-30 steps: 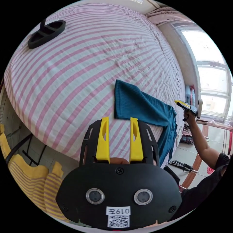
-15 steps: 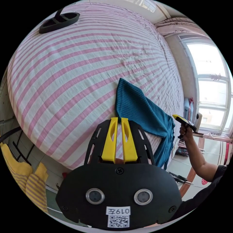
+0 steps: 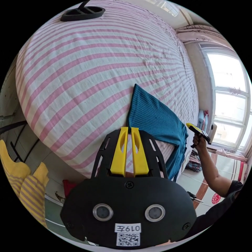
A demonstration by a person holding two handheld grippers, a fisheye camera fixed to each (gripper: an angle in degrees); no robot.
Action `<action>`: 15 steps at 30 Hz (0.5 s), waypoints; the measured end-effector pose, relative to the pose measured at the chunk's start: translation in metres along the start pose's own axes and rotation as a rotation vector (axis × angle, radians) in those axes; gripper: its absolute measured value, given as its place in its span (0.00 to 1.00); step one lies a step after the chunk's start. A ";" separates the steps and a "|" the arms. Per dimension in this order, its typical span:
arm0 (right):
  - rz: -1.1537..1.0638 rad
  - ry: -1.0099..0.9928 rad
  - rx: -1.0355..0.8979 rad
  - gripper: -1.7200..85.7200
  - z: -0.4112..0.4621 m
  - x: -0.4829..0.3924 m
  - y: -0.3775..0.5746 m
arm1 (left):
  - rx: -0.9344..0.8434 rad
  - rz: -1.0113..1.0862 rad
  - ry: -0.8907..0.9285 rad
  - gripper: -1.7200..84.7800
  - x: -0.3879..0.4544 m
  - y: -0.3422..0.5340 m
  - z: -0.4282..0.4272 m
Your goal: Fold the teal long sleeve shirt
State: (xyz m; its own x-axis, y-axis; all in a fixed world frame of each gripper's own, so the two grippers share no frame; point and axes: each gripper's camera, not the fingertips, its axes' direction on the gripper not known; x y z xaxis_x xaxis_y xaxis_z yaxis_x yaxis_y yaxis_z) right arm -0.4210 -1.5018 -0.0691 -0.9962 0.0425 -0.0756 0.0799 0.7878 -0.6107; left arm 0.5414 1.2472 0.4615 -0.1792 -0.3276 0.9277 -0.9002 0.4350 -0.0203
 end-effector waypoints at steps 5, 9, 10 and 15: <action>-0.213 0.062 -0.120 0.07 0.037 -0.041 -0.036 | -0.003 -0.001 0.009 0.03 0.003 0.001 0.006; -0.308 0.129 -0.120 0.07 0.052 -0.063 -0.050 | -0.017 0.019 -0.003 0.03 0.011 0.002 0.009; -0.317 0.126 -0.129 0.07 0.055 -0.066 -0.053 | -0.021 0.025 -0.008 0.03 0.013 0.002 0.010; -0.341 0.136 -0.199 0.06 0.078 -0.066 -0.053 | -0.036 0.054 -0.029 0.03 0.028 0.001 0.017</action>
State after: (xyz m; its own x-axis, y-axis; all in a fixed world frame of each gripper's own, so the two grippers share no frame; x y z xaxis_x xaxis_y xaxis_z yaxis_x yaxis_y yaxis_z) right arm -0.3568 -1.5947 -0.0930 -0.9610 -0.1712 0.2173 -0.2500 0.8738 -0.4172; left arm 0.5287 1.2247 0.4811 -0.2396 -0.3268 0.9142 -0.8742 0.4823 -0.0567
